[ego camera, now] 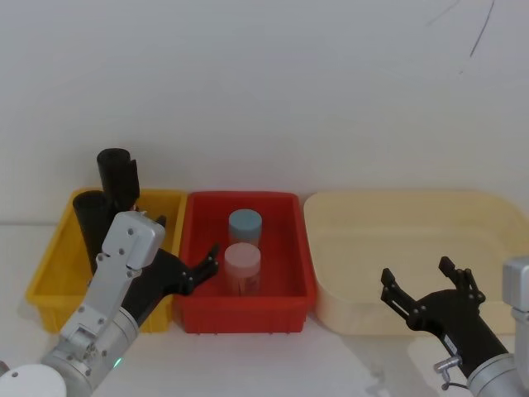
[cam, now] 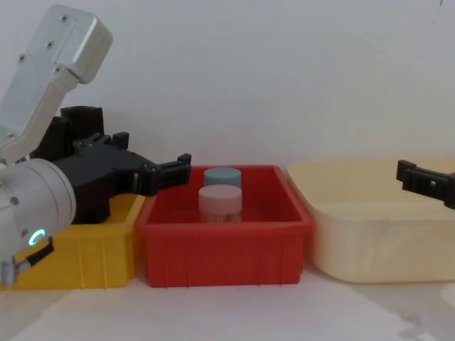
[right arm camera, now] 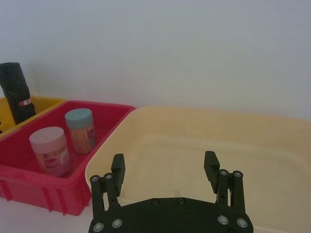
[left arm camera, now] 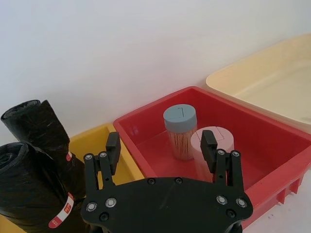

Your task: Pick up the garbage bag with the one hand and transfer it to the other hand.

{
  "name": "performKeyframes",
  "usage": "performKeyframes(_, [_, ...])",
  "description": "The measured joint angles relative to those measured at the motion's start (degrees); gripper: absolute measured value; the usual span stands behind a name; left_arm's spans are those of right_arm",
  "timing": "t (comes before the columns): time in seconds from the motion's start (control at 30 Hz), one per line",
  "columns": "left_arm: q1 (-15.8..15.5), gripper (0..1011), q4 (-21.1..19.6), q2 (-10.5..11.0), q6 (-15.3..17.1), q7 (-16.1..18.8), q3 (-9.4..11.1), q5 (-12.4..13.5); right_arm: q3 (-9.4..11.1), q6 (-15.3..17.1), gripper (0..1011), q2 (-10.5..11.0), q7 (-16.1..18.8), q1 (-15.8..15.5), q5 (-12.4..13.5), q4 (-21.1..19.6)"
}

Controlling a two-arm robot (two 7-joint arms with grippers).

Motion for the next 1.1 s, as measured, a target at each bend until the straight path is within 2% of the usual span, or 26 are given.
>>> performKeyframes(1.1, [0.0, 1002, 0.0, 0.0, 0.0, 0.0, 0.0, 0.0, 0.0, 0.0, 1004, 0.0, 0.0, 0.0, 0.0, 0.0])
